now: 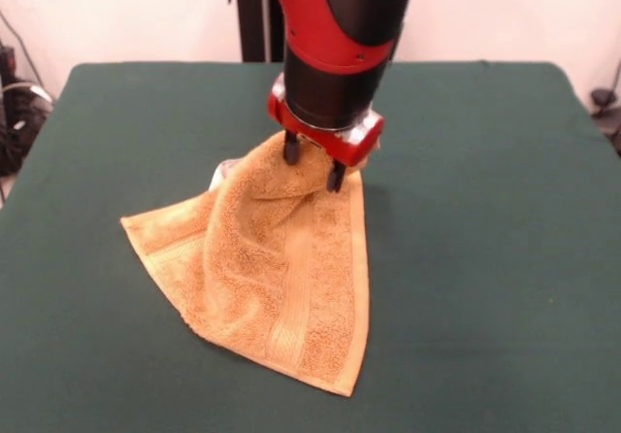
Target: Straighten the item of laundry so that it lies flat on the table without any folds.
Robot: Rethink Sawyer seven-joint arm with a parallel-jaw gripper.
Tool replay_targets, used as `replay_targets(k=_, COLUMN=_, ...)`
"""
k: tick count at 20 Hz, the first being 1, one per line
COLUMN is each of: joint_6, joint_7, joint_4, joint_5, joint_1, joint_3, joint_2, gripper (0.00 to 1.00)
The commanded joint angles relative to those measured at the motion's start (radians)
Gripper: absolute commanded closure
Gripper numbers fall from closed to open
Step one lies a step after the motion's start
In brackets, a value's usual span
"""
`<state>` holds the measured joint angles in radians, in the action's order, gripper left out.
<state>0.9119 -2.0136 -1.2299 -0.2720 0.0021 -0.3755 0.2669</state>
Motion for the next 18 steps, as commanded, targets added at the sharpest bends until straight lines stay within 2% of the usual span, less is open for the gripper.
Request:
replay_targets(k=1, joint_6=-0.189, joint_7=-0.092, joint_4=-0.159, joint_5=0.050, joint_1=-0.002, joint_3=0.095, joint_2=-0.007, gripper=0.00)
replay_targets(k=4, joint_6=-0.234, joint_7=-0.114, joint_4=-0.133, joint_5=0.044, joint_1=-0.007, joint_3=0.109, joint_2=-0.047, gripper=0.00)
replay_targets(k=7, joint_6=-0.340, joint_7=-0.116, joint_4=-0.173, joint_5=0.039, joint_1=-0.016, joint_3=0.133, joint_2=-0.048, gripper=0.00)
replay_targets(k=9, joint_6=-0.359, joint_7=-0.128, joint_4=-0.205, joint_5=0.031, joint_1=-0.017, joint_3=0.136, joint_2=-0.044, gripper=0.00)
replay_targets(k=13, joint_6=-0.292, joint_7=-0.198, joint_4=-0.212, joint_5=0.001, joint_1=0.008, joint_3=0.097, joint_2=-0.068, gripper=0.00)
replay_targets(k=18, joint_6=-0.163, joint_7=-0.170, joint_4=-0.233, joint_5=-0.002, joint_1=-0.012, joint_3=0.097, joint_2=-0.047, gripper=0.00)
